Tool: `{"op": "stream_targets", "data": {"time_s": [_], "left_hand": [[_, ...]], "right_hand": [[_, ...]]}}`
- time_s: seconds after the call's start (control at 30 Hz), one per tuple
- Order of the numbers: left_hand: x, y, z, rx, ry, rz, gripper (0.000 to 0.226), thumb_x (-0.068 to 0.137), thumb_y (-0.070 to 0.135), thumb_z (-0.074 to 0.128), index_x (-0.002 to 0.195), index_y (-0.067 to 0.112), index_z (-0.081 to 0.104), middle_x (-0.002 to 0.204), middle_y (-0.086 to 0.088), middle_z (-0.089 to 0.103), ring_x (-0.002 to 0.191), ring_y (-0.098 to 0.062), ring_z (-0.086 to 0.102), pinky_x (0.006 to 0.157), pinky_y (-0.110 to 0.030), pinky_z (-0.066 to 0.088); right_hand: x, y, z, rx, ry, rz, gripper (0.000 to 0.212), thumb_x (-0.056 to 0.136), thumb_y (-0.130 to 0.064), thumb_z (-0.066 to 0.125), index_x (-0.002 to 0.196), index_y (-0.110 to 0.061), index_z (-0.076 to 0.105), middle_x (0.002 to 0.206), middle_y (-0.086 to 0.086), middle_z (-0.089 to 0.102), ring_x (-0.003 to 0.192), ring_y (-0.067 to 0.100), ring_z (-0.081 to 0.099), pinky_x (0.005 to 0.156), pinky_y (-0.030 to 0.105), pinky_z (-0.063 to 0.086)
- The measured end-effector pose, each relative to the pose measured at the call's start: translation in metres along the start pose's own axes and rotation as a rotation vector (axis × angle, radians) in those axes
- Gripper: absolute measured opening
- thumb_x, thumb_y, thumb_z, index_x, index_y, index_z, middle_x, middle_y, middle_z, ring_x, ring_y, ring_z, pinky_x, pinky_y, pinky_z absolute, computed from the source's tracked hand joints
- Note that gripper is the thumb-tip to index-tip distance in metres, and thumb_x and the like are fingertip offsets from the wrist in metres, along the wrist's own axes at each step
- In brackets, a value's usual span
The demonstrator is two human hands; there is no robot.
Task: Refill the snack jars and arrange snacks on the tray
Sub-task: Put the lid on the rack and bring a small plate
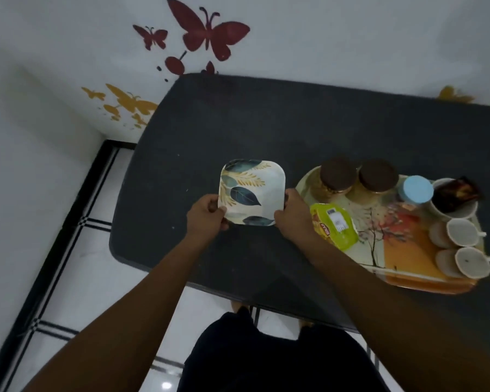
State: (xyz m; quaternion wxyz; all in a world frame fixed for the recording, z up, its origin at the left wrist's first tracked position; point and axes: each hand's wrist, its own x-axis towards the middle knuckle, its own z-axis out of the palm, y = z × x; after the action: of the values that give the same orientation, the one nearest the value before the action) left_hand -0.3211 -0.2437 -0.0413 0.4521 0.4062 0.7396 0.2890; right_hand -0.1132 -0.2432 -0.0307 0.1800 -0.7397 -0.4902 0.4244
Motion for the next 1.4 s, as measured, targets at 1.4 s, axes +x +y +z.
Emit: {"op": "stream_targets", "data": {"time_s": [1.4], "left_hand": [[-0.048, 0.257, 0.076, 0.588, -0.139, 1.167, 0.057, 0.099, 0.054, 0.055, 0.140, 0.014, 0.057, 0.147, -0.014, 0.053, 0.136, -0.036, 0.044, 0.112, -0.049, 0.037]], "right_hand": [[-0.089, -0.040, -0.225, -0.481, 0.796, -0.057, 0.040, 0.105, -0.027, 0.047, 0.141, -0.010, 0.053, 0.142, 0.011, 0.054, 0.135, 0.033, 0.045, 0.104, 0.051, 0.045]]}}
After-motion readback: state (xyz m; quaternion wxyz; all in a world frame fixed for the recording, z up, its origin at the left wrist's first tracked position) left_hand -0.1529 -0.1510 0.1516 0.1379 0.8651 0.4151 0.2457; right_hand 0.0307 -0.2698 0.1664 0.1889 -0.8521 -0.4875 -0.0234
